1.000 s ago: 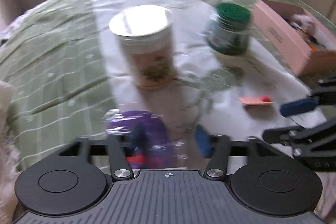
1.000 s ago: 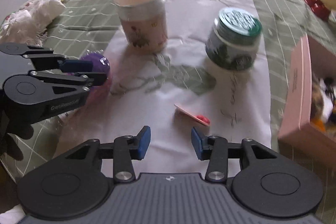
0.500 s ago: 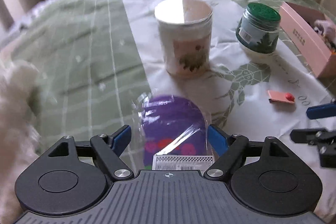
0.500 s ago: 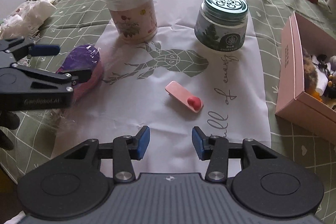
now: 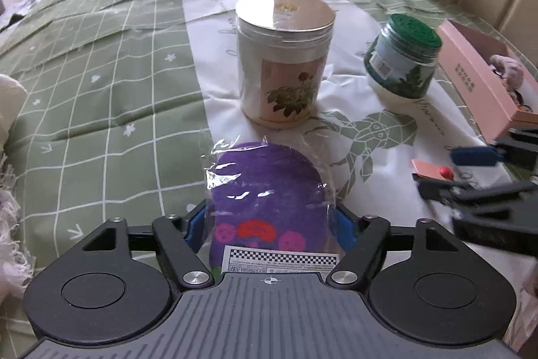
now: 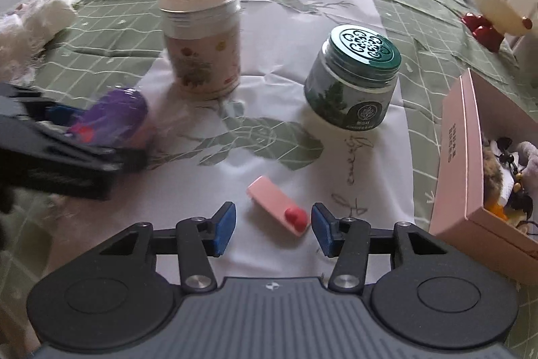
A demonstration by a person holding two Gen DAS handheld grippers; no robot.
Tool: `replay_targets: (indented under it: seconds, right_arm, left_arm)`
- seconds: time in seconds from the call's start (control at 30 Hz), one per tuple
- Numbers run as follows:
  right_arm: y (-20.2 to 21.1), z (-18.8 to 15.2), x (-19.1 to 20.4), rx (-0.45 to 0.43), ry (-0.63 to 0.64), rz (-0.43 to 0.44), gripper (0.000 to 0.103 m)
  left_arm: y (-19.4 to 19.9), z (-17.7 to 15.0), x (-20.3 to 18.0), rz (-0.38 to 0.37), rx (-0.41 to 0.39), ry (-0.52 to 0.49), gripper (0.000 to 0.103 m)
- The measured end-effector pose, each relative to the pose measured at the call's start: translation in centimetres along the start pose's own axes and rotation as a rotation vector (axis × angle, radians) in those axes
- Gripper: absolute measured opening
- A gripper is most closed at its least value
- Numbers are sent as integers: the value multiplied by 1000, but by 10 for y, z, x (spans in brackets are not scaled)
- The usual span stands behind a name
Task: Organize soft objects
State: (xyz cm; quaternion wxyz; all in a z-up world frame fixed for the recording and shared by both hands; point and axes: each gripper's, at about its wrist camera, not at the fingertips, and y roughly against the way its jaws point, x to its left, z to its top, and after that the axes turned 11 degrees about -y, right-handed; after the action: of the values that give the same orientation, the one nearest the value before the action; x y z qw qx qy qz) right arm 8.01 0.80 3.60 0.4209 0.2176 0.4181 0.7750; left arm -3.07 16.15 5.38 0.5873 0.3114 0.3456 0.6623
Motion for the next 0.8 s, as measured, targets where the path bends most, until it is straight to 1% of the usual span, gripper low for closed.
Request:
replay_targets:
  seconds: [0.1, 0.13, 0.17, 0.23, 0.3, 0.37, 0.43, 0.53, 0.63, 0.7, 0.73, 0.8]
  right_arm:
    - [-10, 2, -4, 19, -2, 12, 49]
    - [-9, 3, -5, 23, -1, 25, 43]
    - [-7, 4, -5, 26, 4, 39, 26]
    - [1, 5, -2, 31, 15, 48, 13]
    - [14, 4, -1, 11, 5, 55, 13]
    - [30, 4, -1, -10, 0, 70, 9]
    - [48, 4, -3, -33, -10, 85, 8]
    - [77, 7, -11, -68, -33, 99, 7]
    - [112, 12, -25, -133, -48, 86, 6]
    - [140, 17, -42, -188, -65, 66, 6]
    - [153, 20, -51, -213, -75, 50, 6]
    - [182, 25, -75, -277, -100, 4, 6]
  left_arm:
    - [9, -1, 0, -13, -12, -12, 76]
    - [12, 0, 0, -14, -13, -20, 76]
    - [15, 0, -1, -15, -10, -27, 76]
    - [20, 3, -4, -22, -2, -40, 76]
    - [27, 7, -9, -35, -3, -54, 76]
    - [36, 13, -16, -45, -7, -81, 76]
    - [45, 21, -23, -59, -13, -101, 76]
    - [60, 38, -37, -94, -37, -129, 76]
    - [79, 64, -56, -166, -101, -139, 76]
    - [95, 89, -68, -244, -183, -134, 76]
    - [105, 106, -76, -283, -241, -145, 76]
    - [121, 134, -91, -324, -349, -167, 76]
